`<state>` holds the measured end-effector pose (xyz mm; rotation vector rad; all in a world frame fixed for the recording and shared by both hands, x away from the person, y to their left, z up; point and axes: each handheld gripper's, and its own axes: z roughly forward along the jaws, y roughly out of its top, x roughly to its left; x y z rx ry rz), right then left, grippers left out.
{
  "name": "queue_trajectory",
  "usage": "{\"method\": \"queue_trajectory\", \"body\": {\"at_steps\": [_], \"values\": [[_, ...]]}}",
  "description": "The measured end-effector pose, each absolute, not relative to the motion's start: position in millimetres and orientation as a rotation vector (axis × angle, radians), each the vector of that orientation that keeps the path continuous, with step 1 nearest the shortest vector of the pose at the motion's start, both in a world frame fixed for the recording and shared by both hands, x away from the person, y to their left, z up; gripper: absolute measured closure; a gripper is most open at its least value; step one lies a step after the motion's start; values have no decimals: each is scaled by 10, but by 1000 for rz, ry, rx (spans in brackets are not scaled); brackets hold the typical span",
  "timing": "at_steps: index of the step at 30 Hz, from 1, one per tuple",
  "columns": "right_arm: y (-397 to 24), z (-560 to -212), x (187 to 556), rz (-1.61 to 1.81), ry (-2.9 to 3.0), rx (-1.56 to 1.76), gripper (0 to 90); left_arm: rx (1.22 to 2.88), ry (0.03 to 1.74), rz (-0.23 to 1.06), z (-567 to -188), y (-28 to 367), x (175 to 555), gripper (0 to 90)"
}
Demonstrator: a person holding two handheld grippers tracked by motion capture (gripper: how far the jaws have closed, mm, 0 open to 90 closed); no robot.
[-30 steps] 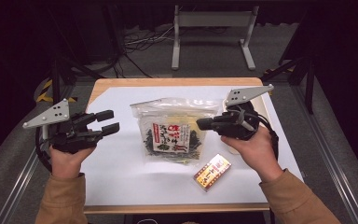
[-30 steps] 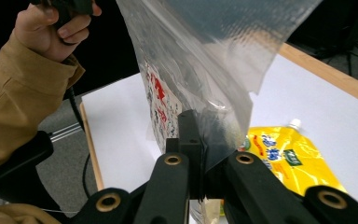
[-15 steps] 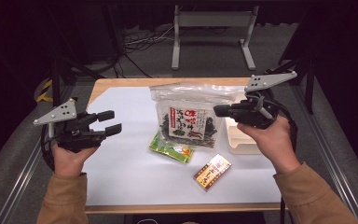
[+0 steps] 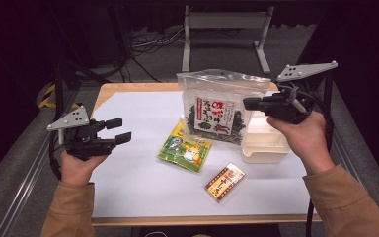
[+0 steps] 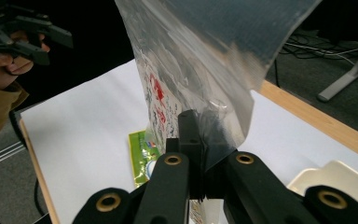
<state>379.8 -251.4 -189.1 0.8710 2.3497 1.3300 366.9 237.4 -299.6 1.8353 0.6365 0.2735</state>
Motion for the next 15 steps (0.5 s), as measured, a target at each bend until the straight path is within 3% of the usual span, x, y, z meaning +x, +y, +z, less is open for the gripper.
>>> {"method": "queue_trajectory", "body": {"at_steps": [15], "values": [[-2881, -1787, 4028, 1270, 2257, 965, 892, 1865, 675, 327, -3142, 2332, 3767, 294]]}}
